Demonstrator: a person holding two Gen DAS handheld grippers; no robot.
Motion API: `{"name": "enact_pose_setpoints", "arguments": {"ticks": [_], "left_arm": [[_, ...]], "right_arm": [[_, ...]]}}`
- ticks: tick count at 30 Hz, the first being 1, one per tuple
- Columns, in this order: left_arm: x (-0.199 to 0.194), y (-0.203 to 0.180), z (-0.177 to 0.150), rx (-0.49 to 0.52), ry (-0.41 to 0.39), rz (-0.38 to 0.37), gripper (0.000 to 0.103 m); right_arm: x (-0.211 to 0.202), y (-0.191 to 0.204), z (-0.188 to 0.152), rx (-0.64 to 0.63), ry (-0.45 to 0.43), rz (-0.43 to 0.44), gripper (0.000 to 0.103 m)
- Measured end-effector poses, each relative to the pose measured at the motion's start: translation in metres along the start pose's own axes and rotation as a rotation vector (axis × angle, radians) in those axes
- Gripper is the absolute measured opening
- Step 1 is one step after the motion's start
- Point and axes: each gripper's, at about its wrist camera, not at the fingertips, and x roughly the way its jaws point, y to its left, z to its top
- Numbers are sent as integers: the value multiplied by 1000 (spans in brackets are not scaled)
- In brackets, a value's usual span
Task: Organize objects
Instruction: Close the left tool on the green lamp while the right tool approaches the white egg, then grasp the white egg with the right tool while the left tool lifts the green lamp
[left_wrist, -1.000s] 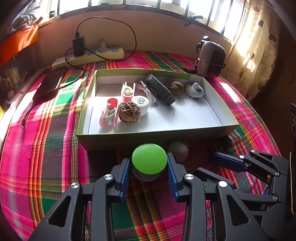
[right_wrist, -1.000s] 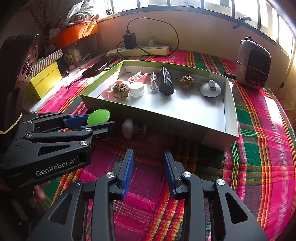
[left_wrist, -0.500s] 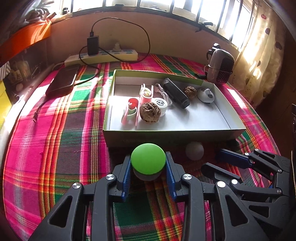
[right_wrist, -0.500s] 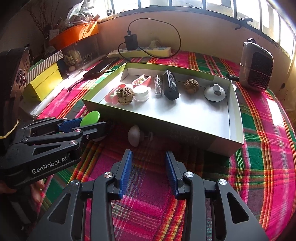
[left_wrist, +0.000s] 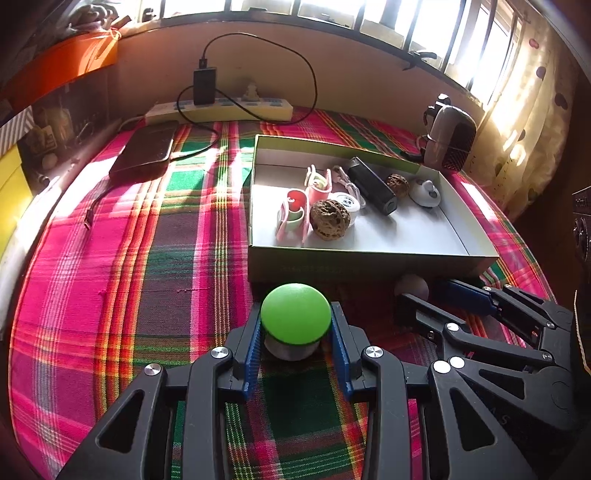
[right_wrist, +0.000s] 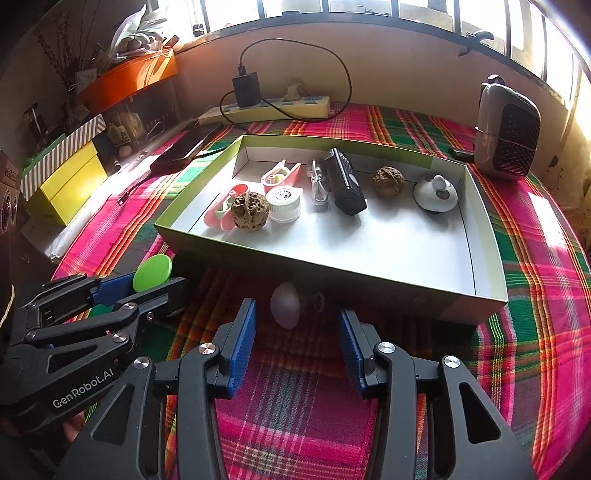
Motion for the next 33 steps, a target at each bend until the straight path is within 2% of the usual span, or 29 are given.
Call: {"name": "enact_pose_setpoints", "arguments": {"ticks": [14, 16, 18, 33], "left_arm": [[1, 1, -2, 13, -22, -13, 32], [3, 2, -2, 6, -12, -13, 35], [2, 4, -2, -1, -14, -19, 35], [2, 6, -3, -8, -16, -20, 31]], "right_arm": [[5, -3, 2, 72, -11, -30, 44], [4, -4, 1, 79, -14, -28, 36], [4, -4, 1, 80, -14, -27, 33], [-2, -6, -5, 86, -16, -21, 33]]}}
